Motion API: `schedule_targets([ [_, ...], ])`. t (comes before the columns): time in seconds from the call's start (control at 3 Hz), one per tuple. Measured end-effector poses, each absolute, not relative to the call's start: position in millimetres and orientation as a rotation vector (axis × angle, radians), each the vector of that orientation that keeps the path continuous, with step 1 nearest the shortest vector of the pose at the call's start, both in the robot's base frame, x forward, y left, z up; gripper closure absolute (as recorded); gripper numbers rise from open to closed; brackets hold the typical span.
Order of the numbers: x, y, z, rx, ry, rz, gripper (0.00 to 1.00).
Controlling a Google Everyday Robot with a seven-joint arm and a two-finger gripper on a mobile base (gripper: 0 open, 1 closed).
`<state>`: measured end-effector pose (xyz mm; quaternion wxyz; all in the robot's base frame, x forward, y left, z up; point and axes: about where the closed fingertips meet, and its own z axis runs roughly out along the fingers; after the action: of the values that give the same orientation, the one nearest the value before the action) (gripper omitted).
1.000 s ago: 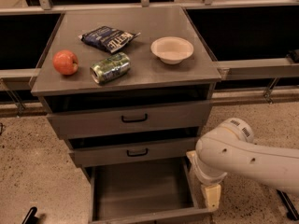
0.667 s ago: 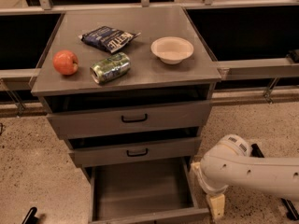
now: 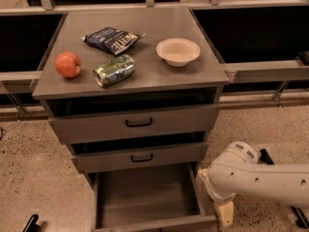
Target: Close bottom drawer
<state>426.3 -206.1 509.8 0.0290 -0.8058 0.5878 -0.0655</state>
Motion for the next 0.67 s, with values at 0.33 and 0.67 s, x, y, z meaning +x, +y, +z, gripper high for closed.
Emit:
schedule_targets([
  [0.33, 430.2, -205.0, 480.8, -2.427, 1.805, -0.1, 0.0],
  [0.67, 428.0, -195.9, 432.3, -2.35, 1.789, 0.019, 0.0],
])
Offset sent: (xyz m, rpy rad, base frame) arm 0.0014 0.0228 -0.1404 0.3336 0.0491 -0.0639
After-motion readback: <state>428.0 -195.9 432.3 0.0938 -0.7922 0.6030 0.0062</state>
